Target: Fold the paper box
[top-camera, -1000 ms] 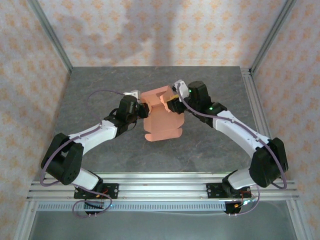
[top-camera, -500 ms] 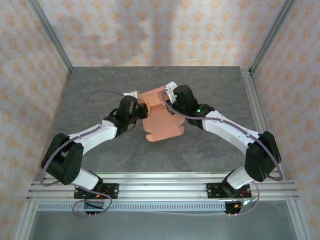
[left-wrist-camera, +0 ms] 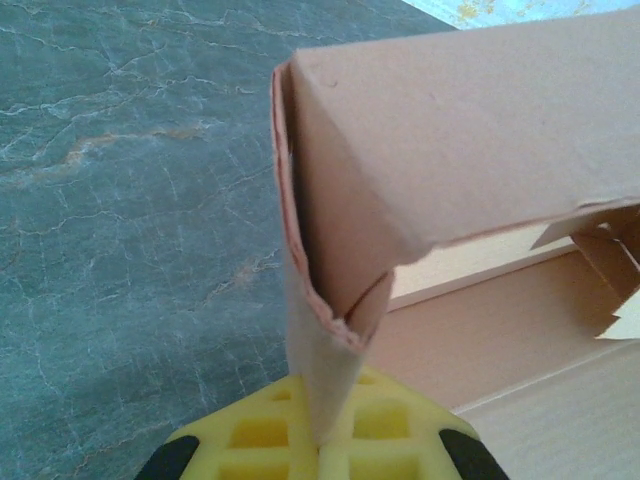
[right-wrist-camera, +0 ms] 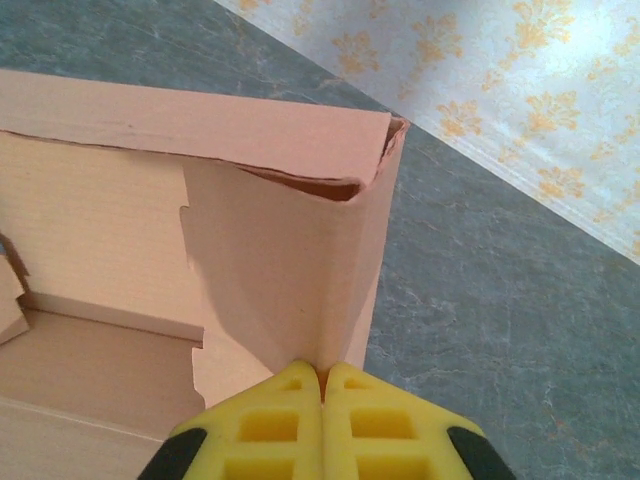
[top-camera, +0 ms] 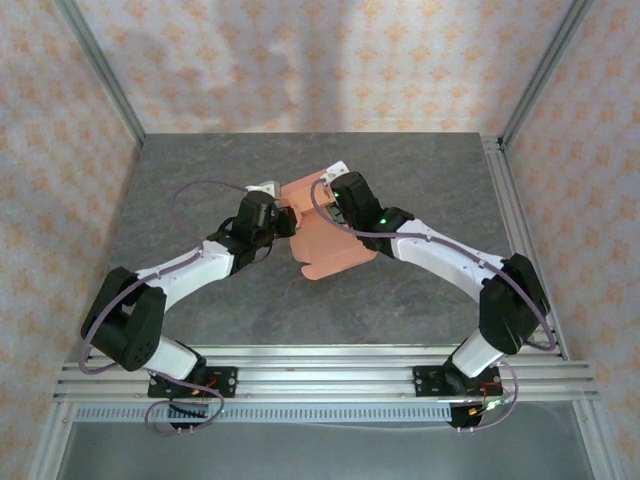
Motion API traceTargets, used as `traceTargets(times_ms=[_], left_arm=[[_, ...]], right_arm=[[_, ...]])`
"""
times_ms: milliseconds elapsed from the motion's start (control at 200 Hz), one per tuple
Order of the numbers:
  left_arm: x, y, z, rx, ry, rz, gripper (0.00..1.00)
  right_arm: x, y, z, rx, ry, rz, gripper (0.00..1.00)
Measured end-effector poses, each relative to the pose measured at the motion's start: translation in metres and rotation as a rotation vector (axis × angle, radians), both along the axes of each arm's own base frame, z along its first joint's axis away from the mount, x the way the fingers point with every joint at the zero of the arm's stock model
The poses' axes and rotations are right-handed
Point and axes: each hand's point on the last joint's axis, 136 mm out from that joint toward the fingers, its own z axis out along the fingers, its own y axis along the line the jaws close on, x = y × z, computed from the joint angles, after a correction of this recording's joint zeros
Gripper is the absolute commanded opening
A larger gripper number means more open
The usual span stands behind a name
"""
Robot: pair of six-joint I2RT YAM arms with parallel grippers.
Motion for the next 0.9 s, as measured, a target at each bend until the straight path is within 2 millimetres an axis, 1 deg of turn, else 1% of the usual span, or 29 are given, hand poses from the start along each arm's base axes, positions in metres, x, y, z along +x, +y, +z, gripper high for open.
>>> traceTargets(times_ms=[195,320,395,516,586,651,736,801,901], left_arm=[[-0.001,-0.001,0.001,-0.003,-0.002,-0.004,0.0],[-0.001,-0.001,0.004,-0.006,-0.008,-0.004,0.0],[-0.001,-0.001,0.006,-0.009,-0.013,-0.005,0.0],[-0.002,-0.001,0.01,-0.016,-0.022,-0.007,0.0],[-0.002,-0.002,0.012,-0.02,-0.025,-0.012,0.0],[-0.002,-0.003,0.013,-0.024,-0.027,-0.017,0.0],[-0.002,-0.004,0.013,-0.026,-0.027,-0.02,0.0],[-0.002,-0.004,0.013,-0.026,-0.027,-0.021,0.0],[-0.003,-0.004,0.013,-0.028,-0.026,-0.023,0.0]], right_arm=[[0.001,-0.003,0.0,-0.009,-0.002,-0.014,0.38],[0.002,-0.007,0.002,0.027,0.015,-0.007,0.44],[0.001,-0.013,0.009,0.073,0.025,0.001,0.48],[-0.006,-0.021,0.025,0.183,0.045,0.043,0.63],[-0.014,-0.024,0.036,0.251,0.056,0.096,0.69],[-0.023,-0.027,0.043,0.311,0.067,0.133,0.72],[-0.032,-0.029,0.051,0.381,0.077,0.18,0.73],[-0.035,-0.031,0.056,0.437,0.084,0.203,0.73],[-0.035,-0.036,0.061,0.516,0.101,0.227,0.72]])
